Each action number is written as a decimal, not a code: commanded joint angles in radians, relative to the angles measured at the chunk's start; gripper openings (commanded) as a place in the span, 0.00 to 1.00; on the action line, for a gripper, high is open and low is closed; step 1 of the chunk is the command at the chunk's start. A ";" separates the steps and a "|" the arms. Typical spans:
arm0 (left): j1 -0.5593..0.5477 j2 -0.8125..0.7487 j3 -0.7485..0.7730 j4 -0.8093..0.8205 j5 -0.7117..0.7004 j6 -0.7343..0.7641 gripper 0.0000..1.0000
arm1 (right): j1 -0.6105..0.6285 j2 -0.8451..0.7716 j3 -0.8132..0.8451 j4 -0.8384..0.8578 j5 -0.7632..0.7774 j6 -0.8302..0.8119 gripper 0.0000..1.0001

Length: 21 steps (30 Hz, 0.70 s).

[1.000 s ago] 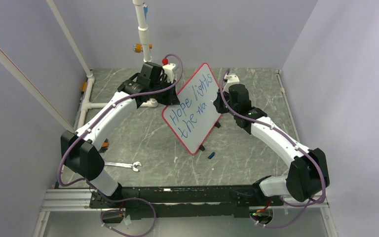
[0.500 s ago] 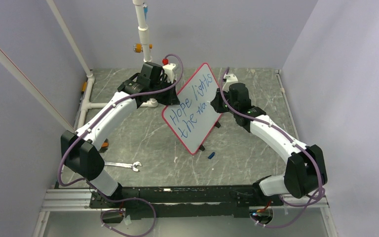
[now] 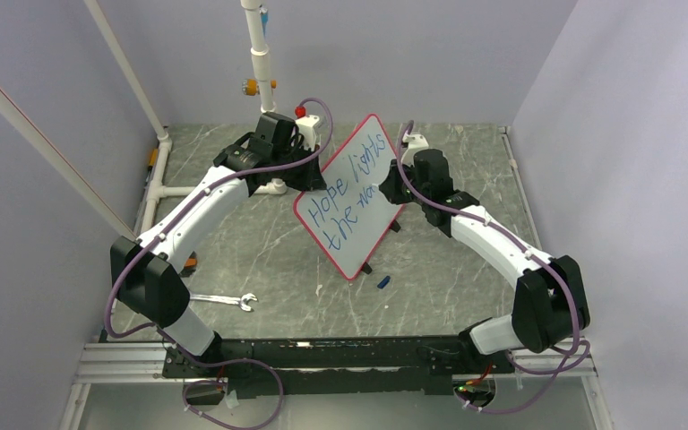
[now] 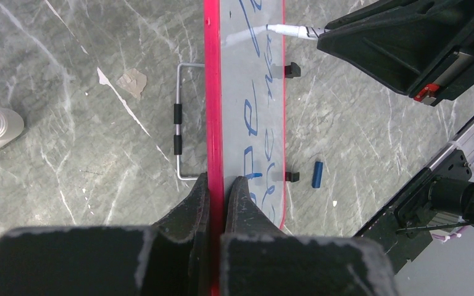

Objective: Write a sentence on the whiteboard

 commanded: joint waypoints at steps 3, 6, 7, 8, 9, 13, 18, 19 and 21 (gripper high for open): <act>-0.001 0.061 -0.033 -0.125 -0.279 0.229 0.00 | -0.007 0.010 0.013 0.069 -0.019 0.012 0.00; 0.000 0.063 -0.033 -0.125 -0.279 0.229 0.00 | -0.009 0.012 -0.004 0.069 -0.021 0.013 0.00; 0.000 0.063 -0.033 -0.125 -0.280 0.229 0.00 | -0.009 0.011 -0.009 0.069 -0.021 0.013 0.00; 0.000 0.063 -0.032 -0.126 -0.279 0.229 0.00 | -0.010 0.012 -0.013 0.069 -0.021 0.013 0.00; -0.001 0.064 -0.033 -0.126 -0.279 0.230 0.00 | -0.009 0.012 -0.019 0.069 -0.019 0.013 0.00; -0.002 0.065 -0.032 -0.126 -0.279 0.230 0.00 | -0.011 0.003 -0.043 0.069 -0.014 0.014 0.00; -0.002 0.067 -0.032 -0.126 -0.280 0.230 0.00 | -0.013 -0.002 -0.055 0.069 0.000 0.013 0.00; -0.003 0.066 -0.032 -0.126 -0.279 0.229 0.00 | -0.014 -0.002 -0.053 0.069 0.003 0.013 0.00; -0.003 0.066 -0.033 -0.127 -0.279 0.229 0.00 | -0.015 -0.003 -0.049 0.069 0.006 0.013 0.00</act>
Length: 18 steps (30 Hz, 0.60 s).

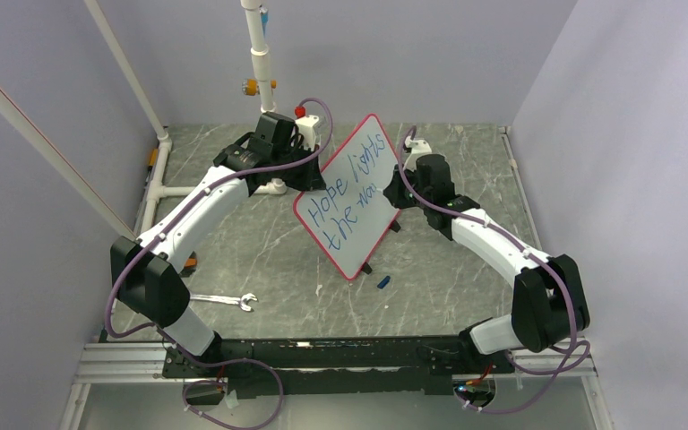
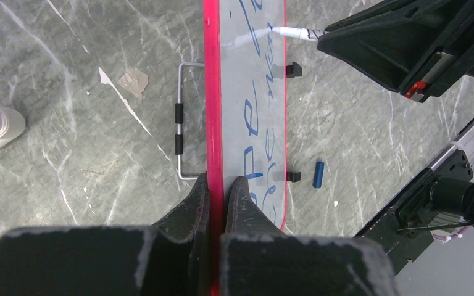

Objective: Write a sentence on the whiteboard

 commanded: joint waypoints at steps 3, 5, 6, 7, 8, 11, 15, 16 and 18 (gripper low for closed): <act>-0.004 0.064 -0.033 -0.126 -0.277 0.228 0.00 | 0.000 -0.004 0.017 0.041 0.003 0.012 0.00; -0.007 0.067 -0.033 -0.126 -0.277 0.229 0.00 | 0.000 -0.001 0.029 0.039 0.005 0.014 0.00; -0.009 0.068 -0.032 -0.126 -0.277 0.228 0.00 | 0.000 0.002 0.036 0.038 0.006 0.014 0.00; -0.009 0.069 -0.032 -0.126 -0.277 0.229 0.00 | -0.001 0.005 0.043 0.035 0.008 0.013 0.00; -0.010 0.069 -0.032 -0.128 -0.277 0.230 0.00 | -0.002 0.009 0.051 0.033 0.009 0.012 0.00; -0.012 0.069 -0.032 -0.127 -0.277 0.230 0.00 | -0.002 0.018 0.074 0.026 0.013 0.011 0.00; -0.014 0.067 -0.032 -0.128 -0.277 0.232 0.00 | -0.006 0.030 0.098 0.021 0.016 0.008 0.00; -0.014 0.067 -0.032 -0.127 -0.277 0.232 0.00 | -0.005 0.033 0.104 0.021 0.015 0.008 0.00; -0.014 0.066 -0.032 -0.129 -0.277 0.232 0.00 | -0.005 0.040 0.117 0.019 0.013 0.008 0.00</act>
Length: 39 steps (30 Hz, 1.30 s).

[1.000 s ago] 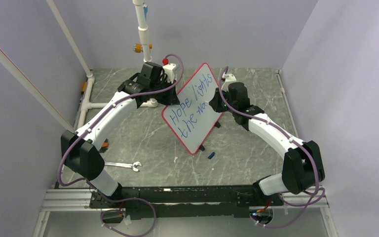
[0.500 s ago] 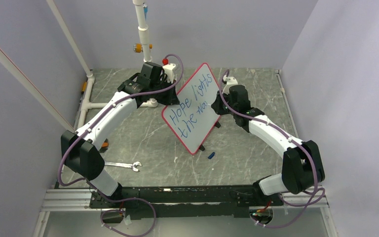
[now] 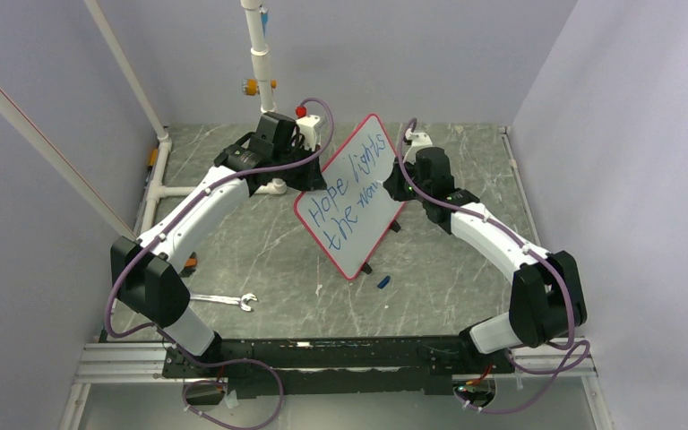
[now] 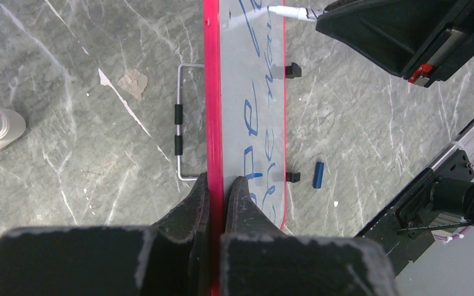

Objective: Write a sentence on the whiteboard

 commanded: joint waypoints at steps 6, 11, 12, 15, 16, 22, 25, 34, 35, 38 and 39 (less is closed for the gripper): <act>-0.007 0.064 -0.035 -0.129 -0.273 0.232 0.00 | 0.000 0.023 0.087 0.025 -0.013 0.011 0.00; -0.007 0.063 -0.035 -0.128 -0.302 0.232 0.00 | -0.001 0.024 0.103 0.020 -0.023 0.012 0.00; -0.007 0.062 -0.035 -0.128 -0.302 0.232 0.00 | 0.000 0.025 0.105 0.019 -0.024 0.012 0.00; -0.006 0.061 -0.036 -0.128 -0.302 0.232 0.00 | -0.001 0.025 0.104 0.014 -0.025 0.011 0.00; -0.006 0.061 -0.036 -0.129 -0.303 0.233 0.00 | -0.002 0.025 0.100 0.013 -0.025 0.011 0.00; -0.007 0.058 -0.037 -0.129 -0.303 0.233 0.00 | -0.001 0.015 0.059 0.021 -0.024 0.014 0.00; -0.007 0.056 -0.038 -0.129 -0.305 0.232 0.00 | -0.001 0.013 0.036 0.017 -0.020 0.011 0.00; -0.007 0.052 -0.040 -0.129 -0.308 0.233 0.00 | 0.000 0.005 -0.024 0.024 -0.005 0.009 0.00; -0.007 0.051 -0.041 -0.129 -0.309 0.234 0.00 | -0.001 0.003 -0.031 0.023 -0.003 0.009 0.00; -0.006 0.053 -0.041 -0.128 -0.311 0.234 0.00 | -0.001 -0.005 -0.051 0.023 0.002 0.009 0.00; -0.006 0.053 -0.041 -0.128 -0.310 0.233 0.00 | -0.002 -0.008 -0.058 0.025 0.000 0.011 0.00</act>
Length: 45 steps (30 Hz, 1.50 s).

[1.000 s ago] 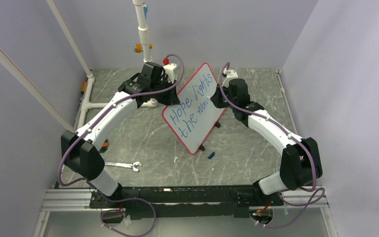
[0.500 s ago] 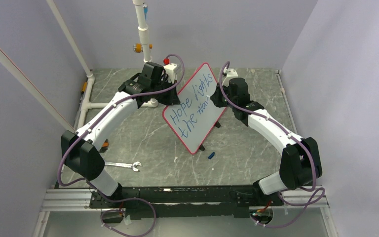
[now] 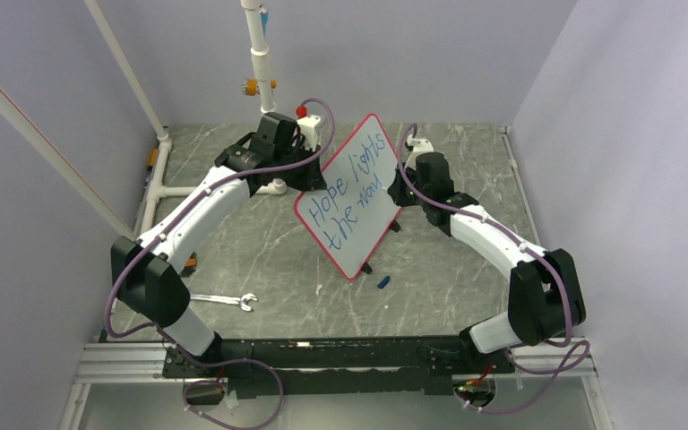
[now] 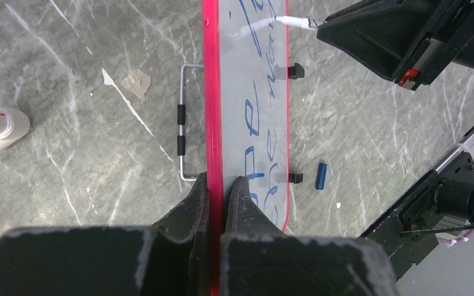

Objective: Write a sentence on the whiteboard

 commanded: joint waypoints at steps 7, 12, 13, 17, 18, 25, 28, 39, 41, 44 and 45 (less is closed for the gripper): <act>-0.003 0.055 -0.045 -0.126 -0.294 0.233 0.00 | 0.010 -0.041 -0.083 0.033 -0.036 0.022 0.00; -0.003 0.053 -0.043 -0.128 -0.296 0.233 0.00 | 0.010 -0.048 -0.112 0.035 -0.051 0.031 0.00; -0.003 0.053 -0.045 -0.128 -0.297 0.233 0.00 | 0.010 -0.049 -0.114 0.035 -0.052 0.032 0.00; -0.002 0.054 -0.046 -0.128 -0.297 0.233 0.00 | 0.010 -0.060 -0.120 0.035 -0.066 0.037 0.00; -0.002 0.055 -0.045 -0.129 -0.298 0.233 0.00 | 0.010 -0.063 -0.120 0.032 -0.068 0.036 0.00; -0.002 0.052 -0.048 -0.127 -0.303 0.235 0.00 | 0.010 -0.082 -0.107 0.032 -0.126 0.033 0.00; -0.004 0.050 -0.048 -0.128 -0.303 0.236 0.00 | 0.010 -0.085 -0.095 0.032 -0.152 0.036 0.00; -0.006 0.043 -0.051 -0.127 -0.307 0.238 0.00 | 0.009 -0.104 -0.044 0.001 -0.176 0.037 0.00; -0.006 0.043 -0.051 -0.128 -0.308 0.238 0.00 | 0.010 -0.124 -0.041 -0.014 -0.165 0.037 0.00; -0.005 0.033 -0.056 -0.123 -0.301 0.239 0.00 | 0.010 -0.170 -0.035 -0.049 -0.129 0.039 0.00; -0.005 0.028 -0.058 -0.120 -0.301 0.239 0.00 | 0.009 -0.190 -0.030 -0.067 -0.117 0.040 0.00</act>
